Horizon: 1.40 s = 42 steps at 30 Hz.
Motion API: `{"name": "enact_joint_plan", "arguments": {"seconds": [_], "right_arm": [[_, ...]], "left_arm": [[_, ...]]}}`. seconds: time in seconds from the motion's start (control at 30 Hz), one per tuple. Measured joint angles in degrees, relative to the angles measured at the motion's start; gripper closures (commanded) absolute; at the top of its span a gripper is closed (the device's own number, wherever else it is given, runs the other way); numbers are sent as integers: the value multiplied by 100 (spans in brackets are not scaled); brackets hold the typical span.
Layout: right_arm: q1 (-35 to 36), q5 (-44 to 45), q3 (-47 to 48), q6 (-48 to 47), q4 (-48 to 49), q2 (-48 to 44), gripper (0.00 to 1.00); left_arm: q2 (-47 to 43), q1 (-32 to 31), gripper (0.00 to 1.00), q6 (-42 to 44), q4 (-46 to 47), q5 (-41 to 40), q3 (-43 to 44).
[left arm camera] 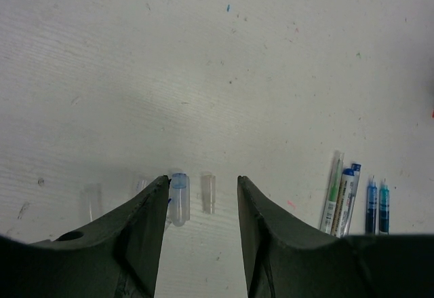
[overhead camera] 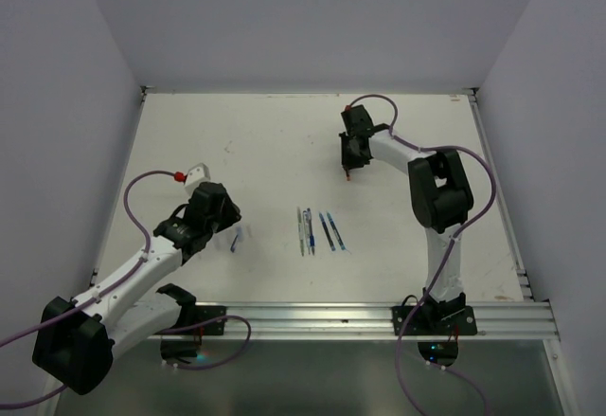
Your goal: Open the pen caps
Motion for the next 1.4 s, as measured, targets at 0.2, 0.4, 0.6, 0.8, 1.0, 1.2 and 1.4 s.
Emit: {"name": "enact_joint_plan", "arguments": {"seconds": [0.2, 0.4, 0.6, 0.8, 1.0, 1.2, 1.4], "right_arm": [[15, -17, -9, 0, 37, 0, 100], [22, -319, -660, 22, 564, -400, 100], [136, -1082, -2210, 50, 901, -2039, 100], [356, -1919, -3687, 61, 1587, -3893, 100], [874, -2433, -4645, 155, 1825, -4509, 100], [1305, -2608, -4725, 417, 2116, -4699, 100], [1408, -2623, -4730, 597, 2367, -4728, 100]], "left_arm": [[0, 0, 51, 2, 20, 42, 0], [238, 0, 53, 271, 361, 575, 0], [398, 0, 52, 496, 1097, 1797, 2], [876, 0, 53, 210, 2616, 3161, -22], [1880, -9, 53, -592, 4470, 4369, -321], [2205, -254, 52, -1143, 5477, 4804, -428], [2208, -459, 52, -1305, 5818, 4859, -428]]}}
